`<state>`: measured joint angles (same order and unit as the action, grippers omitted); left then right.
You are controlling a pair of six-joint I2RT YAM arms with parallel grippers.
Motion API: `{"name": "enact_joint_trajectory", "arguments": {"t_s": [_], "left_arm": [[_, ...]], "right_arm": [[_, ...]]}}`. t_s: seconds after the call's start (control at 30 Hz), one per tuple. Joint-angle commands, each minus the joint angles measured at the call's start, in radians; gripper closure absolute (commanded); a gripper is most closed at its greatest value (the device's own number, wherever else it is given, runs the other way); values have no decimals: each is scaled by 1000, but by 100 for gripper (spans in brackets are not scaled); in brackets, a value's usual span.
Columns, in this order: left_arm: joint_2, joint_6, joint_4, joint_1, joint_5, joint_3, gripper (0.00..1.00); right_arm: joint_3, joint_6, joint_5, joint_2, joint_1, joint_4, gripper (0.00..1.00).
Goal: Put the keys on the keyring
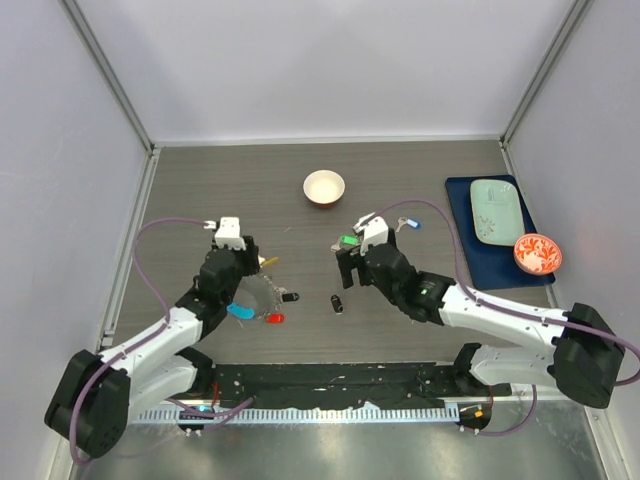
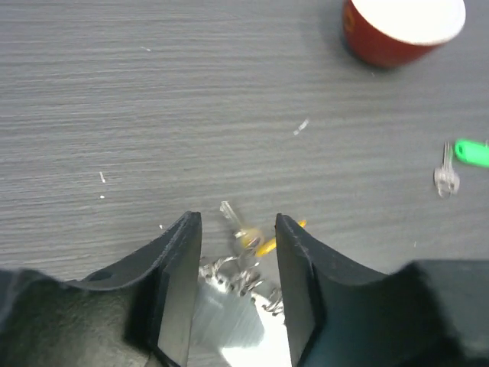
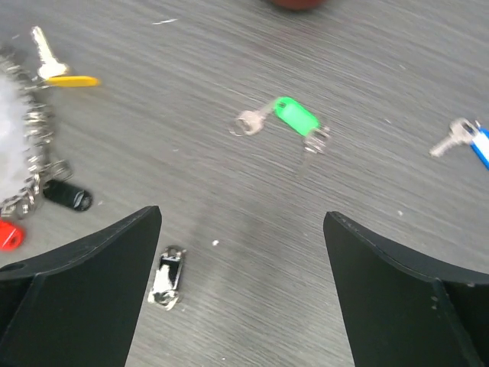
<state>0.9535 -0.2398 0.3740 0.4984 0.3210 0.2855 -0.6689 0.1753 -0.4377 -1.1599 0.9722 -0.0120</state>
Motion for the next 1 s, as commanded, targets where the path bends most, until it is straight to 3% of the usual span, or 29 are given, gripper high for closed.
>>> {"name": "enact_joint_trajectory", "arguments": {"t_s": [0.0,0.03,0.13,0.2,0.37,0.53,0.73,0.97], "left_arm": [[53,-90,-52,-52,87,139,44],[57,-136,-111,-55,108,156,30],[44,-258,-251,-57,168,228,7],[2,-300,-326,-57,181,282,0],[-143,-360,-561,-57,228,382,0],[-344,-330,-725,-57,227,469,0],[-541,-260,-736,-57,242,440,0],[-654,-233,-733,-57,257,403,0]], "right_arm": [[-49,217,-104,43,-58,82,5],[-57,219,-152,55,-59,113,4],[-67,224,-232,95,-59,155,4],[-51,225,-284,158,-59,164,3],[-14,231,-493,366,-59,194,3],[25,217,-564,515,-59,195,2],[17,181,-595,615,-59,219,2],[22,148,-625,661,-59,224,2]]}}
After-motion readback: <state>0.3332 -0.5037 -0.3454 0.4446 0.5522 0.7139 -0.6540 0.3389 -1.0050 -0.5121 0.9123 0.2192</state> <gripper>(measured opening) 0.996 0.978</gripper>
